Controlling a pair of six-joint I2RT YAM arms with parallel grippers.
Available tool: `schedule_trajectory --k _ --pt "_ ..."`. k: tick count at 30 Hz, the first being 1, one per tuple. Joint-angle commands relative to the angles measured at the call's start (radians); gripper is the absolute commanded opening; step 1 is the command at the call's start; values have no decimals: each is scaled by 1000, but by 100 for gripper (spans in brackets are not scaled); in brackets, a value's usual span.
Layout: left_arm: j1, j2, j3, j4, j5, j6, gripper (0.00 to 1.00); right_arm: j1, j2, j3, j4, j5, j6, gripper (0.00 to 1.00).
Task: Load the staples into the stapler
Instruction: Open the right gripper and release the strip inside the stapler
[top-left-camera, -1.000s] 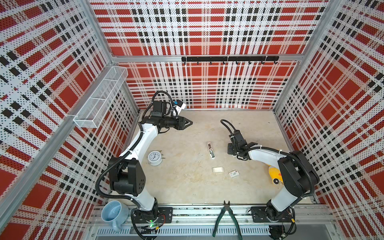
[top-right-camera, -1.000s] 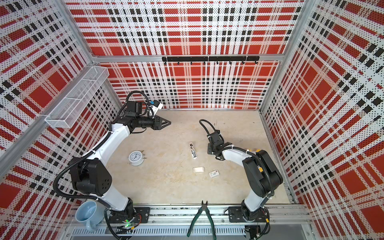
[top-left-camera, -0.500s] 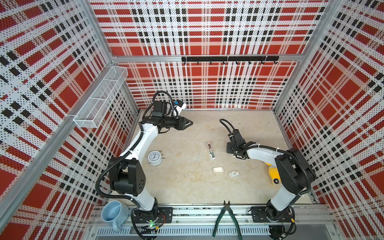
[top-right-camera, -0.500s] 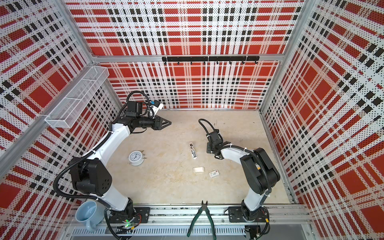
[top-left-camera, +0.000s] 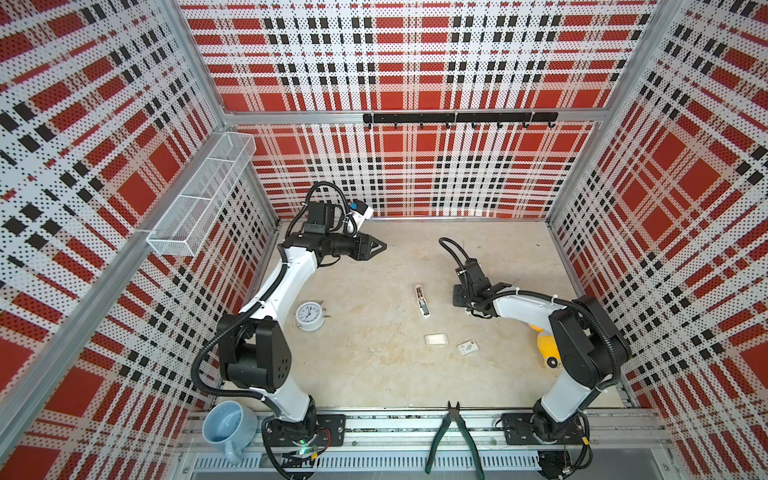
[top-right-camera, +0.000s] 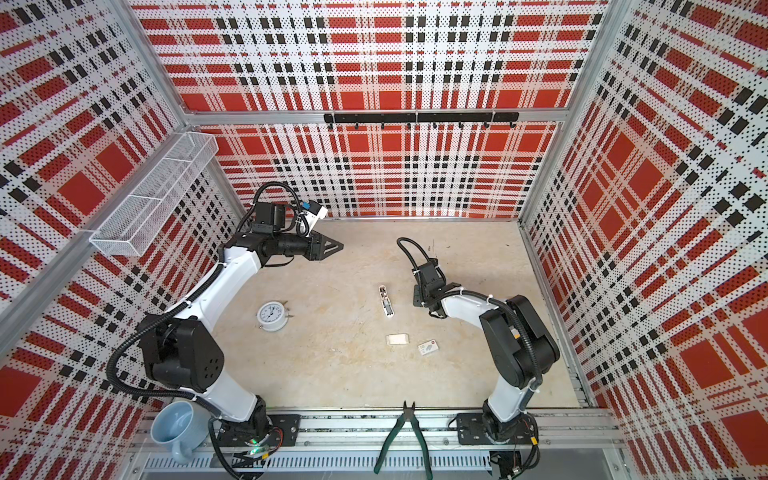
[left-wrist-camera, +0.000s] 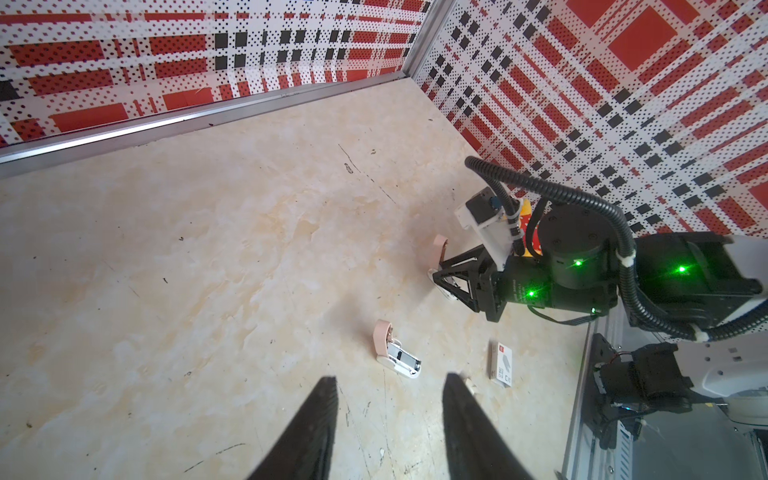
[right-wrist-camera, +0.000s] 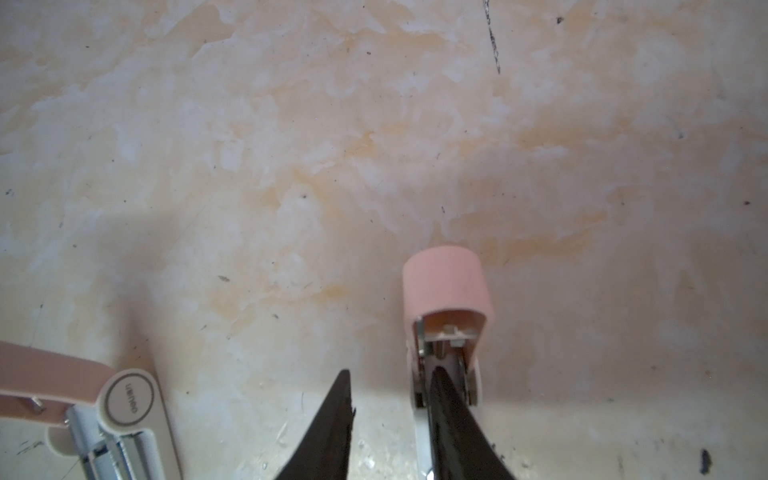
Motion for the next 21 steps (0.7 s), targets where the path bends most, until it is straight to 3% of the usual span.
schedule_trajectory --k 1,21 --pt "-8 -4 15 -6 -4 10 45 -1 21 -14 30 10 -3 34" --pt "-13 -2 15 -4 -5 12 45 -1 -14 -57 24 0 1 32"
